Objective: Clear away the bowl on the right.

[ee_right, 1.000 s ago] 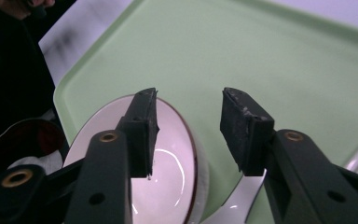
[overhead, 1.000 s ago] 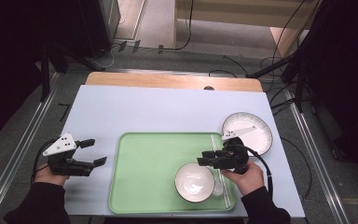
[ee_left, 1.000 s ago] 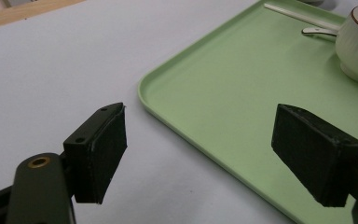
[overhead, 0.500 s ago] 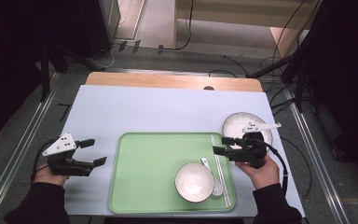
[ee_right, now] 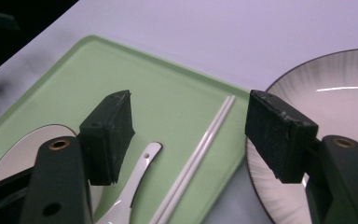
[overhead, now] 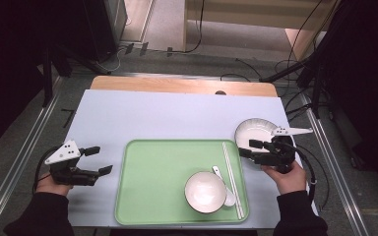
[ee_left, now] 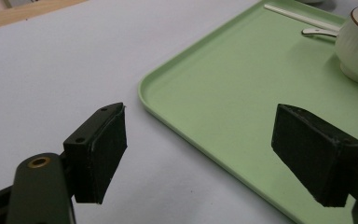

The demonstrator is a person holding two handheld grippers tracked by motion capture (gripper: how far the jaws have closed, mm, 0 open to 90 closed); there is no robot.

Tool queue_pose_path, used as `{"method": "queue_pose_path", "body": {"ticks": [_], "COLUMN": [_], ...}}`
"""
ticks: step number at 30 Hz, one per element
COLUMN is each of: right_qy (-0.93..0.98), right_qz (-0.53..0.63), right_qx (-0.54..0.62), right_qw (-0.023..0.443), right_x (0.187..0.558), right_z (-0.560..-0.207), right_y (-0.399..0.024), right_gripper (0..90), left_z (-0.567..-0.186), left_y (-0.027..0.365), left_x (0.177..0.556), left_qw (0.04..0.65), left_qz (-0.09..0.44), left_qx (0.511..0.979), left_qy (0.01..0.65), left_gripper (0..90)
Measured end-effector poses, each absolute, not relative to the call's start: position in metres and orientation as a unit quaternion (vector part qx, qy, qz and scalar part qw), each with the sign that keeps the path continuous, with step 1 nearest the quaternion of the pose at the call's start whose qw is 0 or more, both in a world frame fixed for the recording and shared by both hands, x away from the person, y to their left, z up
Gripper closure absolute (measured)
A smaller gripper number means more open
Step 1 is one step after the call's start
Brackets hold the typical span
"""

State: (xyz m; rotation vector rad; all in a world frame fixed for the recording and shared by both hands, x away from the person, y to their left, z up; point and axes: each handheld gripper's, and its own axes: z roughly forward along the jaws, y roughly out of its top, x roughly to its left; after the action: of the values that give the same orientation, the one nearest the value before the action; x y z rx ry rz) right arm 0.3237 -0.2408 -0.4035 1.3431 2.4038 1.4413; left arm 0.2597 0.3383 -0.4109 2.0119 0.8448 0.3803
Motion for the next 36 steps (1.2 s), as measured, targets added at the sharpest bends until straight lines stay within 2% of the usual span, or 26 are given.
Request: {"method": "queue_pose_path", "body": {"ticks": [10, 36], "right_qy": [0.751, 0.717], "right_qz": [0.476, 0.442], "right_qx": [0.458, 0.536], "right_qw": [0.016, 0.059], "right_x": [0.335, 0.357], "right_z": [-0.412, -0.433], "right_y": [-0.272, -0.321], "right_gripper": [32.9, 33.8], "left_z": [-0.411, -0.412], "left_y": [0.338, 0.340], "left_x": [0.259, 0.257], "left_qw": [0.446, 0.445], "left_qz": [0.154, 0.154], "left_qx": [0.813, 0.813], "left_qy": [0.341, 0.343], "left_gripper": [18.0, 18.0]}}
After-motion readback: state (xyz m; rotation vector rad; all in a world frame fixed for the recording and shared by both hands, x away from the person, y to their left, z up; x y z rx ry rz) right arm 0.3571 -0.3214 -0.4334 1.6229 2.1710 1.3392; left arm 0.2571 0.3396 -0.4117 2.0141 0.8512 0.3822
